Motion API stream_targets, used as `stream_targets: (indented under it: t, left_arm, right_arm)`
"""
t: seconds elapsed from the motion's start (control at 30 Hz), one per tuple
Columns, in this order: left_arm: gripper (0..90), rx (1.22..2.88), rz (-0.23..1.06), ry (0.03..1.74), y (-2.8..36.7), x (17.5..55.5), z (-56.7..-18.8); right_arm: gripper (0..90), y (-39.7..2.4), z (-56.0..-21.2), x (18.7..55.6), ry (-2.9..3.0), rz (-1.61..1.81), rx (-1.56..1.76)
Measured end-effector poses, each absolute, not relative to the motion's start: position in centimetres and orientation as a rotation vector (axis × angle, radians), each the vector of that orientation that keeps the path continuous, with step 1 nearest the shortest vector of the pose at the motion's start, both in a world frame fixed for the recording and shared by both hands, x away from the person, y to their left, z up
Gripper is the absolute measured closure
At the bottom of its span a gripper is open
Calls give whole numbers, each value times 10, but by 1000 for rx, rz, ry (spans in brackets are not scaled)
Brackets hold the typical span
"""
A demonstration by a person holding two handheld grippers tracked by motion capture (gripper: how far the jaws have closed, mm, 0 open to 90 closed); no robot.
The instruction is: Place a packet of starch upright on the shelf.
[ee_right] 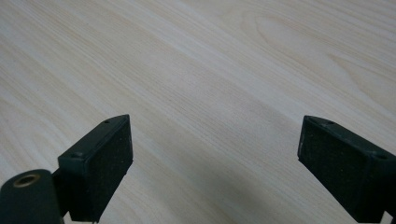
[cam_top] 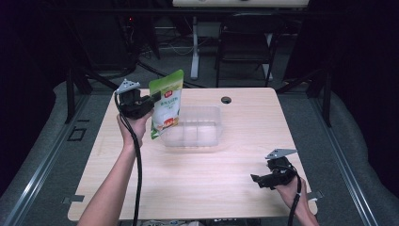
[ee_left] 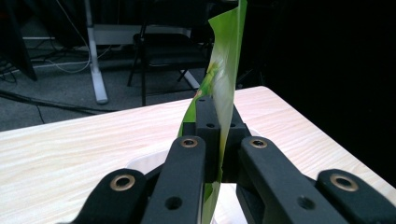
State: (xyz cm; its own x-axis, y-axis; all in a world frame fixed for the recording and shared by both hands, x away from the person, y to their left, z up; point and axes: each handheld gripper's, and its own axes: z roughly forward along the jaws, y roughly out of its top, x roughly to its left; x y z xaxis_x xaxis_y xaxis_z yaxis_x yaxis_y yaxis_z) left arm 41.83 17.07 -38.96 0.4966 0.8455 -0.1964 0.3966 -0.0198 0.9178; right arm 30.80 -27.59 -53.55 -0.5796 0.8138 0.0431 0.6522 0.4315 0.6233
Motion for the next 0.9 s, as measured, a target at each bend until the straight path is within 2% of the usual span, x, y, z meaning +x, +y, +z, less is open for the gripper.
stream_targets:
  t: [0.9]
  left_arm:
    - [900,1586,493,1149,151,452,-437]
  right_arm:
    - [99,-277,-536,308,2421,882,1271]
